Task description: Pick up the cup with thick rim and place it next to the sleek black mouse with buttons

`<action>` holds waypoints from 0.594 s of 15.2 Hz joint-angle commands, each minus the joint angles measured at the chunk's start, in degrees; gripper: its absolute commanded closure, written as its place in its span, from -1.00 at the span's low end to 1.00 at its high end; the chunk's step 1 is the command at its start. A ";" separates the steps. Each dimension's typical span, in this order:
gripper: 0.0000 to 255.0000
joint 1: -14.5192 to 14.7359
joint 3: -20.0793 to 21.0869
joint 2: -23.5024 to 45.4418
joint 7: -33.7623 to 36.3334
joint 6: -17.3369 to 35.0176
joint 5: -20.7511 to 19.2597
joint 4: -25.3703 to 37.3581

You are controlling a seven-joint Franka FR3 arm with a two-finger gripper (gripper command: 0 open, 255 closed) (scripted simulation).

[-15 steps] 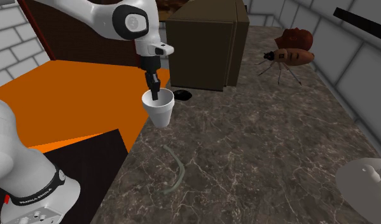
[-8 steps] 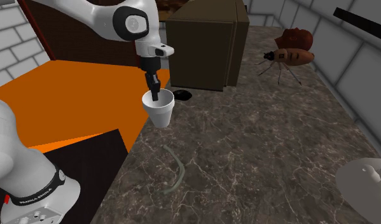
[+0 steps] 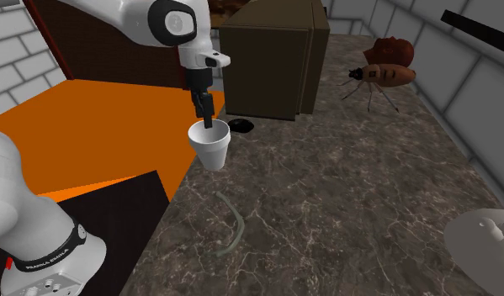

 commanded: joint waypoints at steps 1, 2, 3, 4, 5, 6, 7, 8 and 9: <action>-1.00 0.23 0.19 -1.14 -0.23 -3.50 0.47 2.30; -1.00 0.31 0.27 -1.45 -0.32 -5.04 0.63 3.54; -1.00 0.31 0.27 -1.45 -0.32 -5.04 0.63 3.54; -1.00 0.31 0.27 -1.45 -0.32 -5.04 0.63 3.53; -1.00 0.31 0.27 -1.45 -0.32 -5.04 0.63 3.54; -1.00 0.31 0.27 -1.45 -0.32 -5.04 0.63 3.54; -1.00 0.31 0.27 -1.45 -0.32 -5.04 0.63 3.54; -1.00 0.31 0.27 -1.45 -0.32 -5.04 0.63 3.54; -1.00 0.31 0.27 -1.45 -0.32 -5.04 0.63 3.54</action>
